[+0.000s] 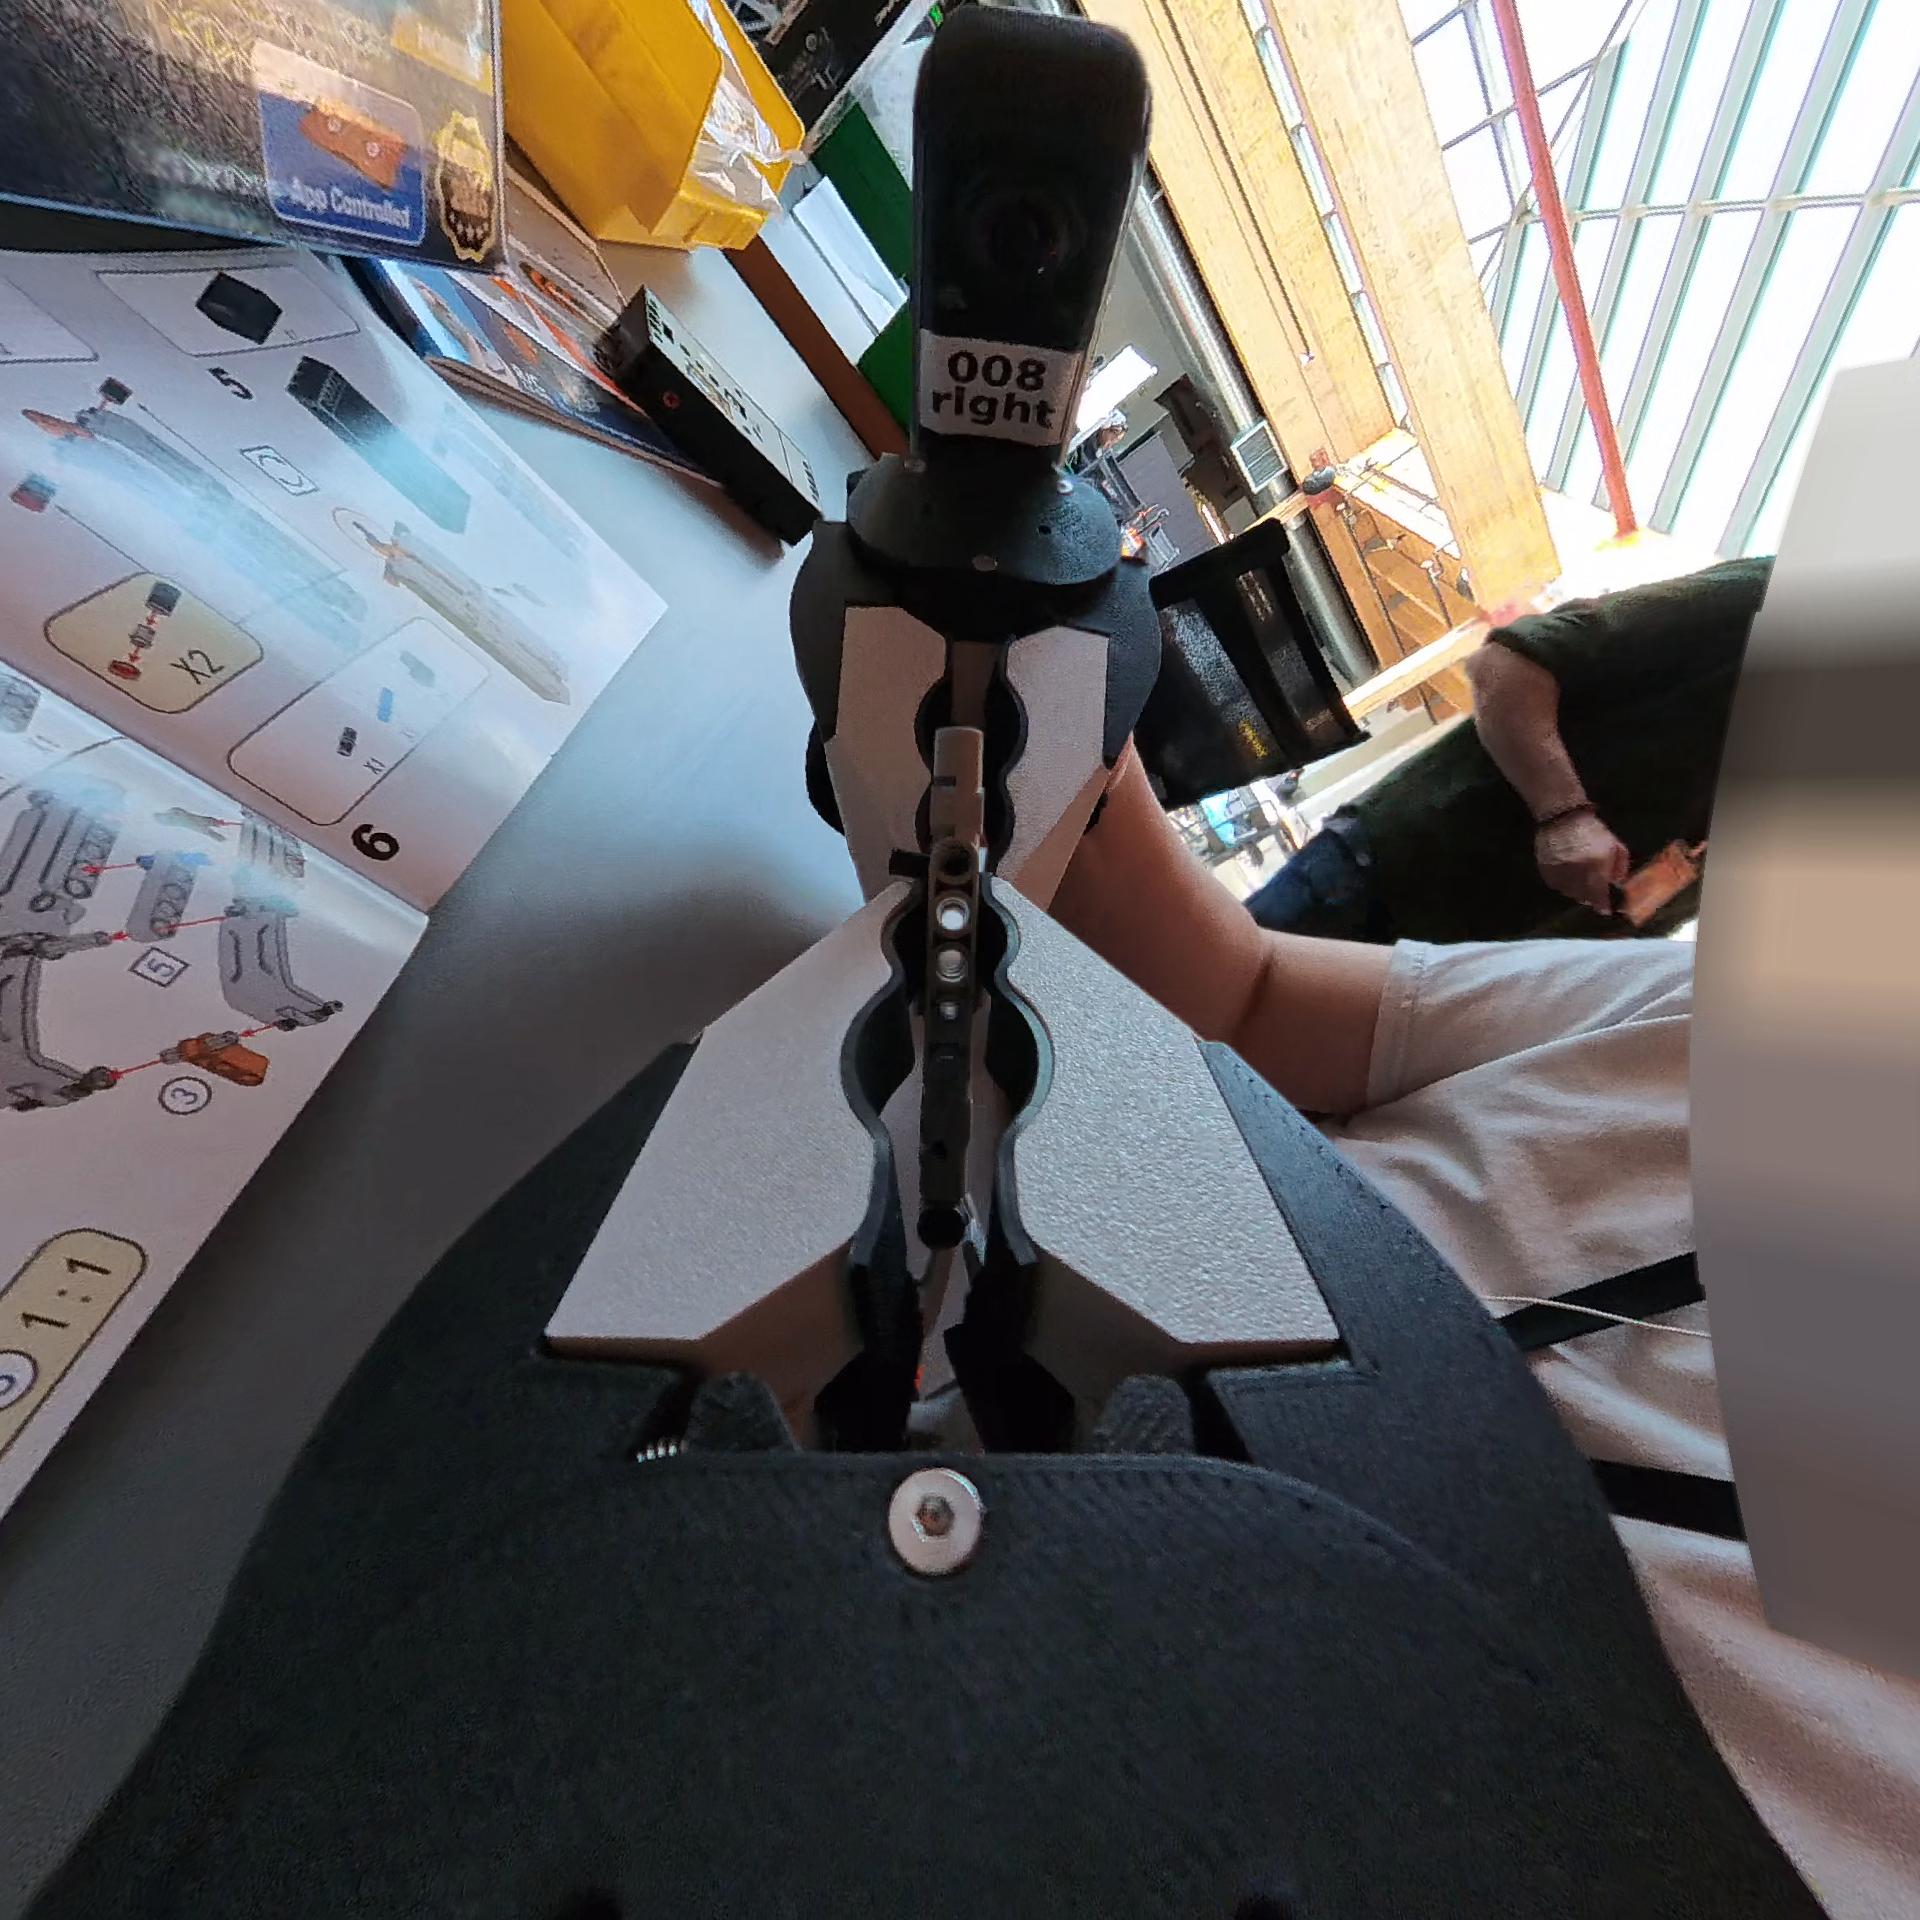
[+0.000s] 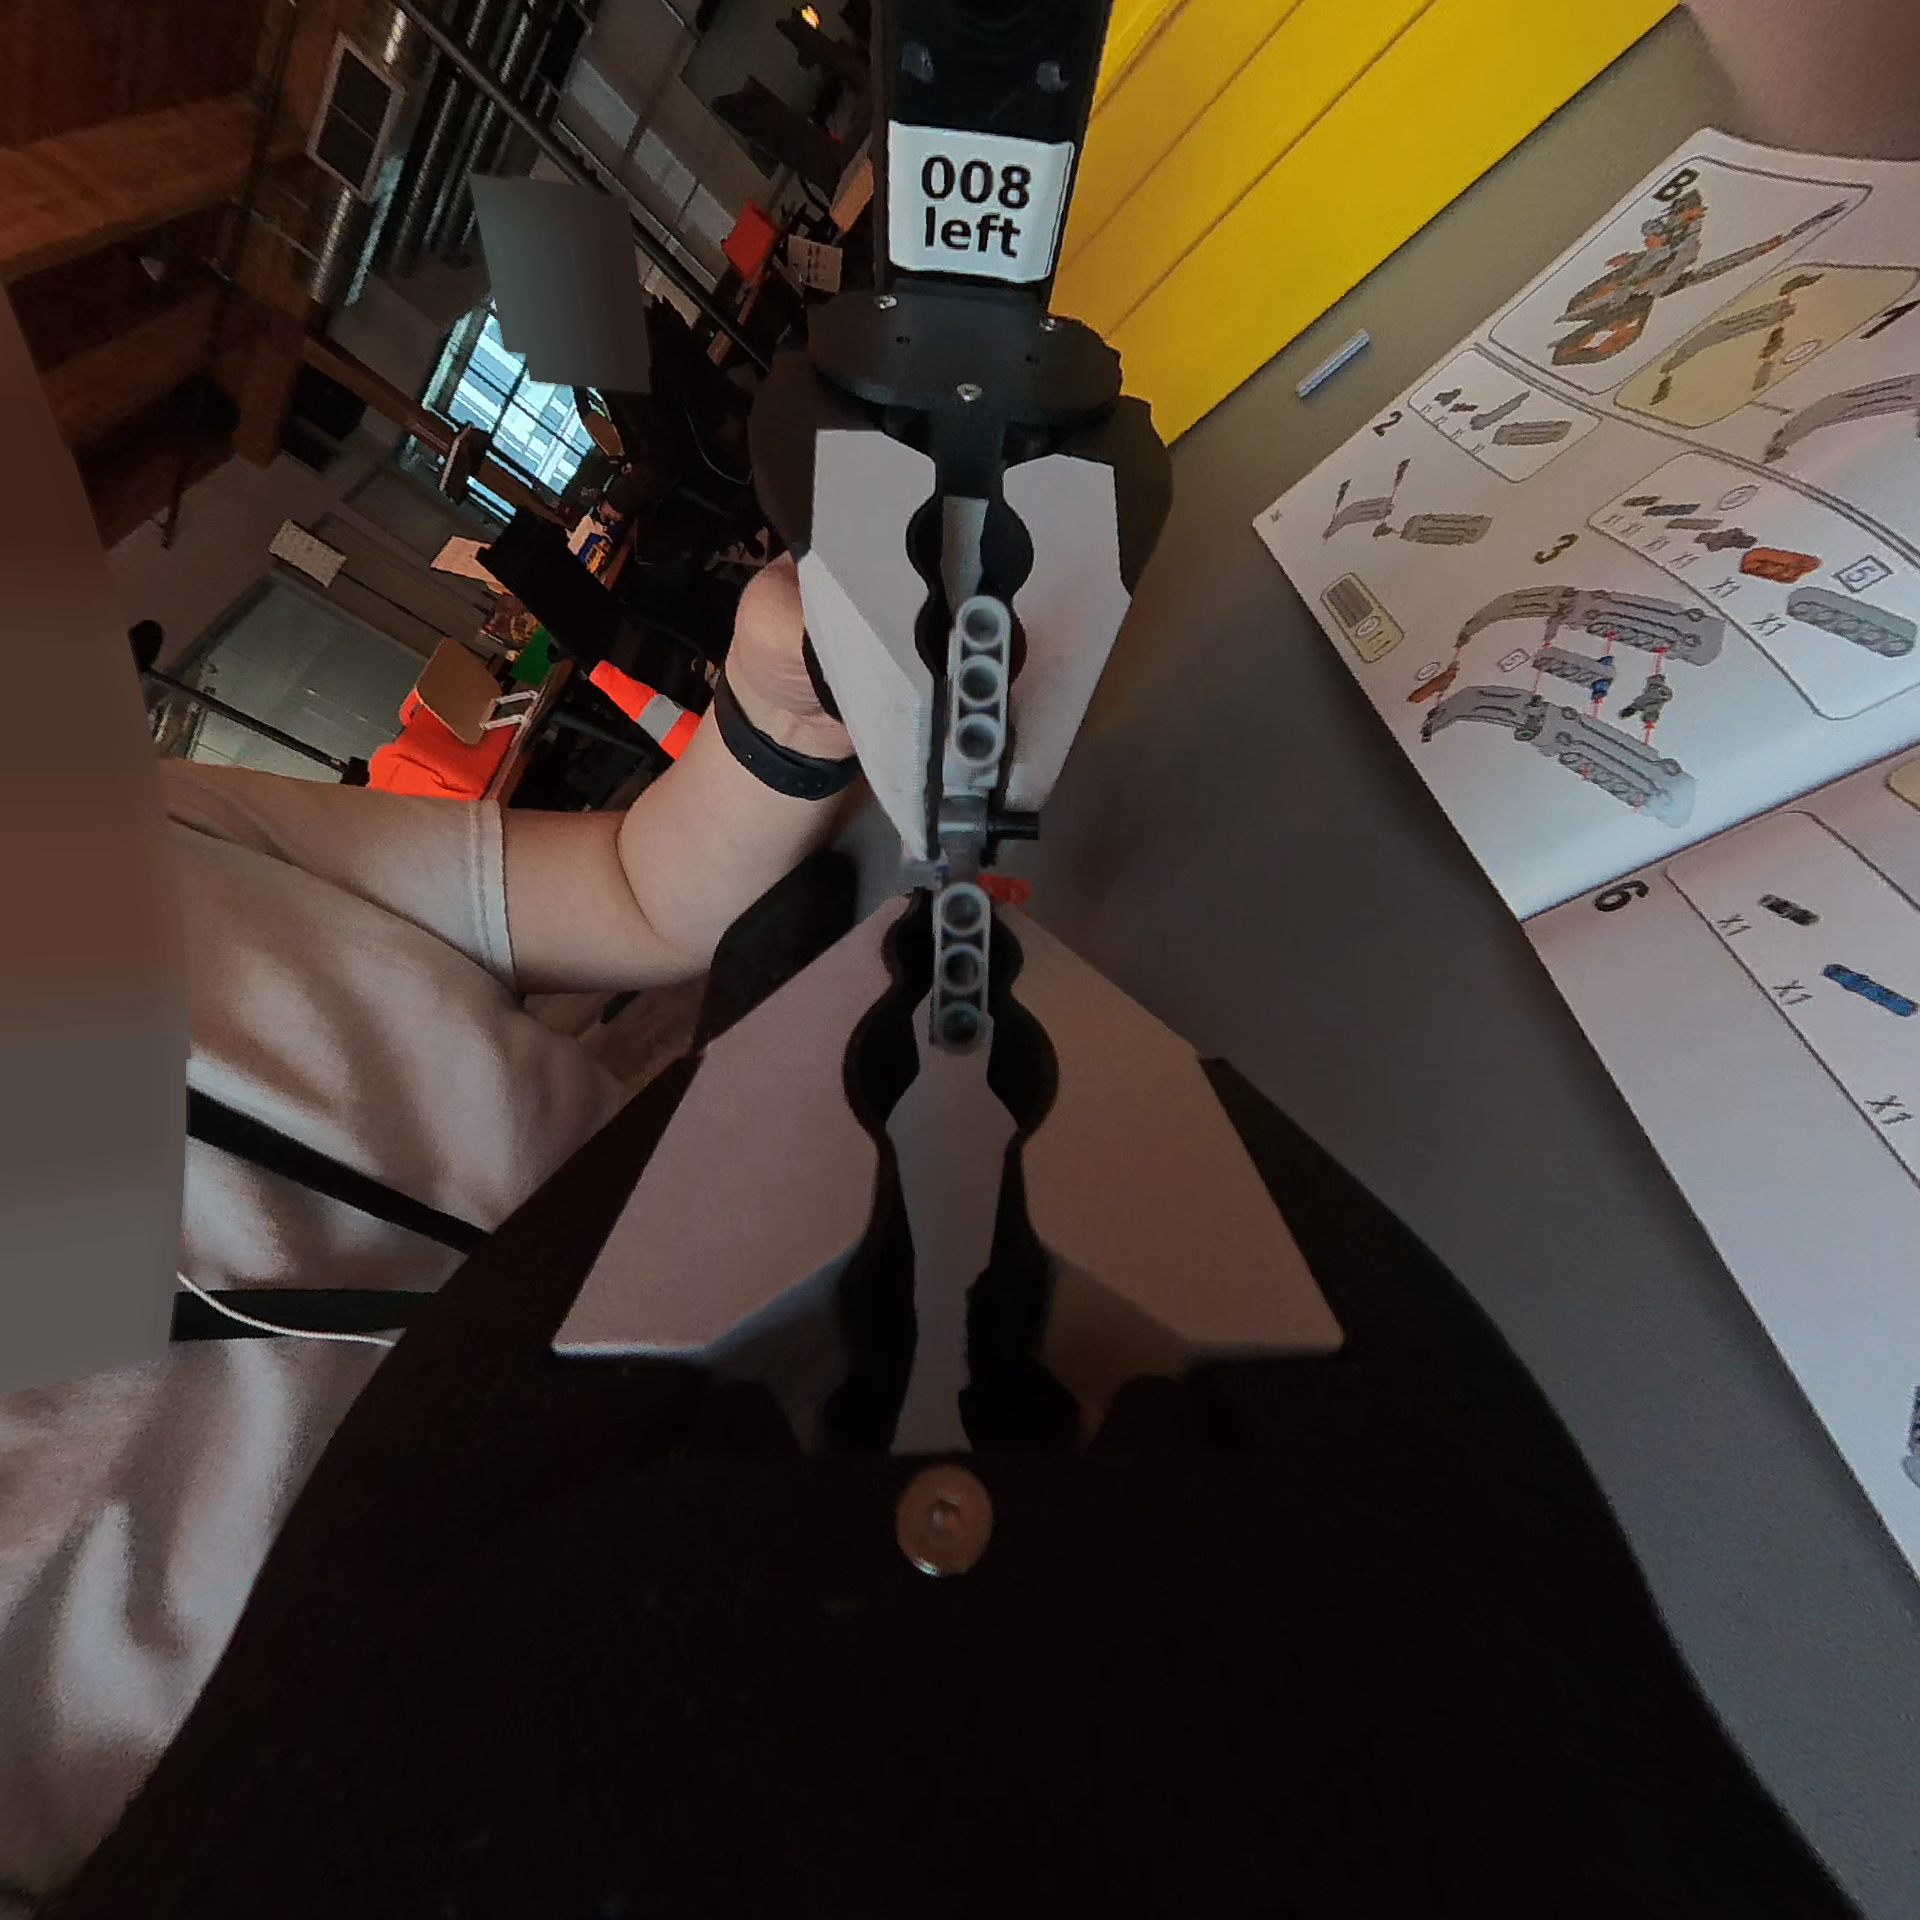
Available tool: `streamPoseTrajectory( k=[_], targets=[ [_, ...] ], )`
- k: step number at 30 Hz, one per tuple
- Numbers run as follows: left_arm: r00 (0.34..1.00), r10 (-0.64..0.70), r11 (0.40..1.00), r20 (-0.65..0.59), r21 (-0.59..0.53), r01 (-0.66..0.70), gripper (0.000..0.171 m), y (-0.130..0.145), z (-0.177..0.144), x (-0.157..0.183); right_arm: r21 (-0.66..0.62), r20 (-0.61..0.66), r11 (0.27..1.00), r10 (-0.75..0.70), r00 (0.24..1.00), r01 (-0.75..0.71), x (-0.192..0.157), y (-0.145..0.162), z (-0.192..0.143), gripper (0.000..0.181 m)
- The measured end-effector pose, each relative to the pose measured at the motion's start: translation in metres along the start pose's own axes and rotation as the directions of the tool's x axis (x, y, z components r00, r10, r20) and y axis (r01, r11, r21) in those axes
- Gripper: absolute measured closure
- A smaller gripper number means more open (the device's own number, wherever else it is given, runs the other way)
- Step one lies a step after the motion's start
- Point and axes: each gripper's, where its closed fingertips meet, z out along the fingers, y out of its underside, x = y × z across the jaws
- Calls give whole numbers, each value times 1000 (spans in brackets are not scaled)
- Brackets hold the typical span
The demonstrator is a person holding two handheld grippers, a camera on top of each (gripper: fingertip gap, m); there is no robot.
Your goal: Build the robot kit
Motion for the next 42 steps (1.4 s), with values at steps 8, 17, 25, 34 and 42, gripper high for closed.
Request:
streamPoseTrajectory(
  k=[8, 17, 25, 34, 42],
  targets=[
    [1000, -14, 999, 24, 34, 13, 167, -6, -6, -6, 67, 23, 997, 40, 999, -41, 5, -8, 4, 176],
    [999, -13, 980, -37, 197, 20, 167, -28, -12, 0, 216, 40, 975, 47, 998, -54, 2, -31, -7, 177],
    [997, -34, 966, -62, 255, 49, 168, -34, -12, -1, 235, 22, 969, 73, 997, -76, 4, -36, -12, 176],
    [996, -45, 974, -82, 219, 62, 167, -28, -3, 1, 225, 13, 971, 80, 997, -81, 3, -36, -21, 177],
    [996, -29, 973, -83, 228, 48, 167, -30, -5, 4, 245, 67, 962, 105, 992, -118, -1, -40, -20, 177]
  ],
)
